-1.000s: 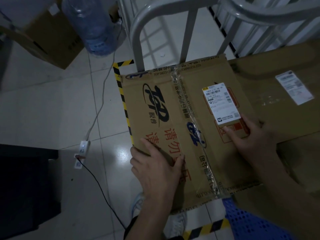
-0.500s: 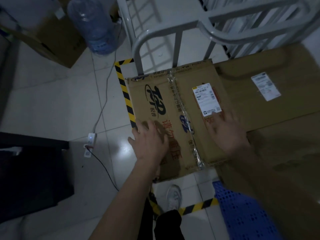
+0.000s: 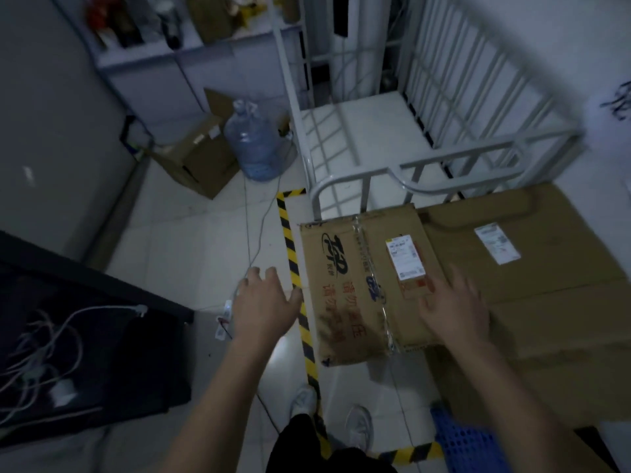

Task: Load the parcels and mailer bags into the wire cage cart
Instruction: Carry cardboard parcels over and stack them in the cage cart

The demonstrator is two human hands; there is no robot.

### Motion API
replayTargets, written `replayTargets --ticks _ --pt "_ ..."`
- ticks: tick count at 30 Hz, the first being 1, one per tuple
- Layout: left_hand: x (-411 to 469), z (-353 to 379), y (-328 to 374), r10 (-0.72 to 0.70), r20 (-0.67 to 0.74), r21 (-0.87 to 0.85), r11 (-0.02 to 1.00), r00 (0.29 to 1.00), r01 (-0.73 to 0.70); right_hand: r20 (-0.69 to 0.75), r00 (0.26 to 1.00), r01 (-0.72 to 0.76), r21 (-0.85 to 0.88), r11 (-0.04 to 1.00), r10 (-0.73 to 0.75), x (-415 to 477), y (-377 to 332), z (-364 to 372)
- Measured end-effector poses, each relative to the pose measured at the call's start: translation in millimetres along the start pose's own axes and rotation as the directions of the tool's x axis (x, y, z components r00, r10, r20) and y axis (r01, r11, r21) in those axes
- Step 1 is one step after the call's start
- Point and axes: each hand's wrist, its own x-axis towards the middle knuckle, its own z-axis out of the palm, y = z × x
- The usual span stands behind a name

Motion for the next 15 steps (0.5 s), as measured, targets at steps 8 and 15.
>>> replayTargets --ticks 8,15 --pt "-23 -69 -29 0.003 -0.057 -0.154 0.988 0.998 -0.012 -0.012 0.995 0.097 0.181 0.979 -0.097 -26 -46 -76" --pt "-34 -108 -13 0.045 -0.140 -0.208 0.975 0.989 -0.074 -0.081 0.979 0.201 0.208 0.957 -0.188 -37 -79 -120"
